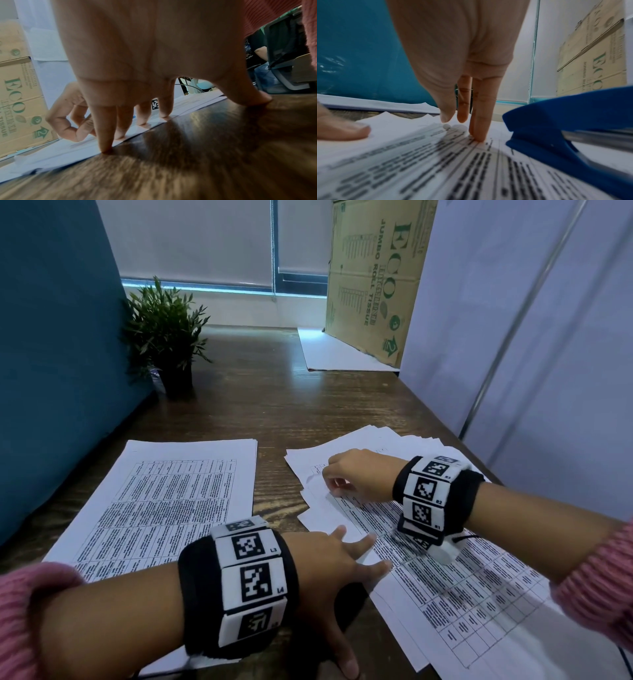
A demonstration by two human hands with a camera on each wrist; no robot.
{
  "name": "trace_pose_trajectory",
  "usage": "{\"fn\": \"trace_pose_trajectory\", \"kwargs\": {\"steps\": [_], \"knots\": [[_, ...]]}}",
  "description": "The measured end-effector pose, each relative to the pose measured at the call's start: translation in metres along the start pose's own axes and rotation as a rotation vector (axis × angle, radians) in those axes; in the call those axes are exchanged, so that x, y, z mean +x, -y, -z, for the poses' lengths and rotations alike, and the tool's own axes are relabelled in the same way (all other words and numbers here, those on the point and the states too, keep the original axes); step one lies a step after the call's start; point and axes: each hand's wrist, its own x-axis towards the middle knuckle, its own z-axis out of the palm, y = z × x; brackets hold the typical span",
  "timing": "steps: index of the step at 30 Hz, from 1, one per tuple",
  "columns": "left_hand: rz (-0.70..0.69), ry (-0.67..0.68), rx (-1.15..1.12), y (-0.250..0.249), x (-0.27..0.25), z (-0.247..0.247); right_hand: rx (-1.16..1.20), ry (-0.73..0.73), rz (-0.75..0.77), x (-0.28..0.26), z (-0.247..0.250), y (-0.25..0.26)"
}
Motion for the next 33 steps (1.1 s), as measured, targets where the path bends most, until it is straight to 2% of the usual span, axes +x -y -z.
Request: {"fn": "trace_pose_trajectory", "kwargs": {"steps": [5,10,14,21,29,33], "knots": [[-0.004,0.001,0.006,0.000,-0.001,0.000,-0.115,0.044,0.035,0.001,-0.001,0.008],[-0.002,0.006,0.014,0.000,0.000,0.000,-0.427,0.143,0.131,0.002,0.005,0.024],[0.000,0.011,0.018,0.001,0.001,0.001,-0.441,0.138,0.138,0.000,0.005,0.026],[0.004,0.007,0.013,0.000,0.001,0.000,-0.218,0.028,0.005,0.001,-0.001,0.016],[0.003,-0.009,0.011,0.000,0.001,-0.002,0.246,-0.075,-0.196,0.000,0.001,0.001],[0.007,-0.004,0.008,0.000,0.001,-0.002,0.394,-0.119,-0.273,-0.001,0.000,-0.011]]}}
